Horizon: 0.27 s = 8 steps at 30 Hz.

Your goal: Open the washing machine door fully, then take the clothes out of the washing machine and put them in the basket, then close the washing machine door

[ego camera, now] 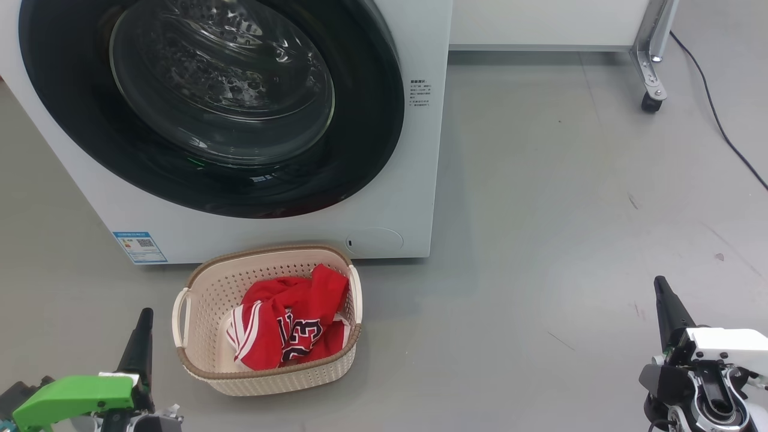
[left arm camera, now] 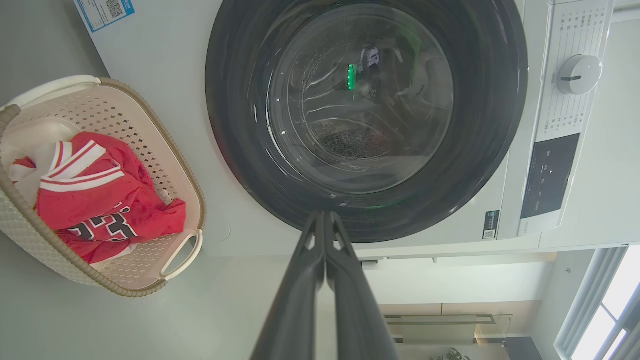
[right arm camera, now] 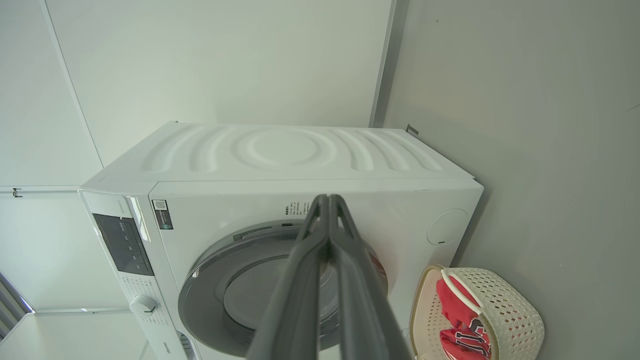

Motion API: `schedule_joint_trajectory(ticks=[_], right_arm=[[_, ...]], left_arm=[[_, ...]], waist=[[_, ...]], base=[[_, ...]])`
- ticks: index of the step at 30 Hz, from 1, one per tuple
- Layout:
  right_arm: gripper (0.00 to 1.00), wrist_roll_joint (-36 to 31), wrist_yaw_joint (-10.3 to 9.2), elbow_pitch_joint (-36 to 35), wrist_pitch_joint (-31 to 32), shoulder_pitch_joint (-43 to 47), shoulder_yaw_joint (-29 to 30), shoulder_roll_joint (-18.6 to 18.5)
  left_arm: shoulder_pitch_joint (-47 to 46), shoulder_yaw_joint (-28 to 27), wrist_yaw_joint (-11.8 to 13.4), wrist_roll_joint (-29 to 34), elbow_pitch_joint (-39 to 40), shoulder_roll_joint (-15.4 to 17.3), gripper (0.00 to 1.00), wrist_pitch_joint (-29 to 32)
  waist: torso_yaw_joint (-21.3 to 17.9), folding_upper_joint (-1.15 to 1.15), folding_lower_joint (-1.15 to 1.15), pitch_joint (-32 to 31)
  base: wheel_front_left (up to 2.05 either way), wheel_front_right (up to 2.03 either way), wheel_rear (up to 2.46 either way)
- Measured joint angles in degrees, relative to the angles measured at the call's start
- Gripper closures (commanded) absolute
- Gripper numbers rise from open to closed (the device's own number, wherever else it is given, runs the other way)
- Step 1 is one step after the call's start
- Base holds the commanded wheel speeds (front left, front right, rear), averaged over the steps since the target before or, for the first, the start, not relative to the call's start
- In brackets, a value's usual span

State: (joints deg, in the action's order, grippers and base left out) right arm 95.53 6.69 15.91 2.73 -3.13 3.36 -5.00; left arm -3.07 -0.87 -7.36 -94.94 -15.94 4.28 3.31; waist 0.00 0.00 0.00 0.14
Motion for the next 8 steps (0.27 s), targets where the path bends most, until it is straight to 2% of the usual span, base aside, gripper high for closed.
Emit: schedule_joint_trajectory(ticks=[8], right_arm=[[1.00,0.00,0.27,0.11,0.00,-0.01,0.03,0.01]], left_arm=[[-0.01,-0.05,0.00,0.00,0.00,-0.01,1.00,0.16]], waist=[[0.00,0.00,0.00,0.00]], base=[[0.00,0.00,0.00]])
